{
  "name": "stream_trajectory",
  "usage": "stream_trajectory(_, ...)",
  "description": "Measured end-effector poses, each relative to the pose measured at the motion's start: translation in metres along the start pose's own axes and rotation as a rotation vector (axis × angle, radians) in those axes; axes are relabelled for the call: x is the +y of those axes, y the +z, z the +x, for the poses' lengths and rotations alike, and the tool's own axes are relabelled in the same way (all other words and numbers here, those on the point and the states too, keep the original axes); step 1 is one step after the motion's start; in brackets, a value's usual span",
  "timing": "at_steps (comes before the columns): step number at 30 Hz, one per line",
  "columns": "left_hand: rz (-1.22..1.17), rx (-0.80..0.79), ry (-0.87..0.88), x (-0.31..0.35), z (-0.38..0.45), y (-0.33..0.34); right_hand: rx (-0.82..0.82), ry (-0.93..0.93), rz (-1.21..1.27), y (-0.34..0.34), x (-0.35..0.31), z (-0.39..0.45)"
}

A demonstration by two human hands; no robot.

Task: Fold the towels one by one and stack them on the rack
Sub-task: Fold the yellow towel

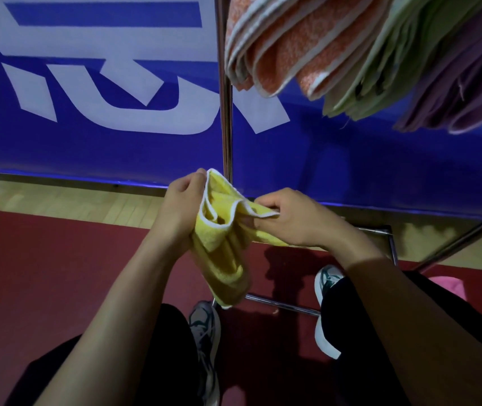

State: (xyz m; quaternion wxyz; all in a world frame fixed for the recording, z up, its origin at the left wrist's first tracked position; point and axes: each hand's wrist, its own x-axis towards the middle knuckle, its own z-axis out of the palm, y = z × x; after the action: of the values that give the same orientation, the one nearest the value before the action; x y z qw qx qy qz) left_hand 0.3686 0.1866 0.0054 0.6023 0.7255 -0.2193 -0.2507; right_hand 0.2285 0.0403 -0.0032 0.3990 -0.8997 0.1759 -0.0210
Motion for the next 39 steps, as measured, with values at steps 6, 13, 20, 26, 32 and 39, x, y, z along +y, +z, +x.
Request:
stream_trajectory(6, -0.309, 0.074, -0.156, 0.007, 0.007, -0.005, -0.149, 0.025, 0.280, -0.001, -0.002, -0.005)
stream_trajectory(13, -0.503, -0.044, -0.160, 0.010, -0.002, -0.006, -0.075, 0.092, 0.143, 0.001, 0.008, -0.001)
stream_trajectory(20, -0.312, -0.001, -0.012, 0.008, -0.002, -0.004, -0.058, 0.080, -0.172, 0.012, 0.017, 0.002)
stream_trajectory(26, -0.270, -0.017, 0.018, 0.010, -0.005, -0.002, -0.061, 0.035, -0.207, 0.029, 0.028, 0.011)
stream_trajectory(32, -0.097, 0.095, 0.114, -0.001, 0.006, -0.014, 0.105, -0.041, -0.267, 0.011, 0.024, 0.009)
stream_trajectory(39, 0.467, 0.113, 0.178, -0.014, 0.013, -0.027, 0.433, 0.091, 0.000, -0.007, 0.018, 0.004)
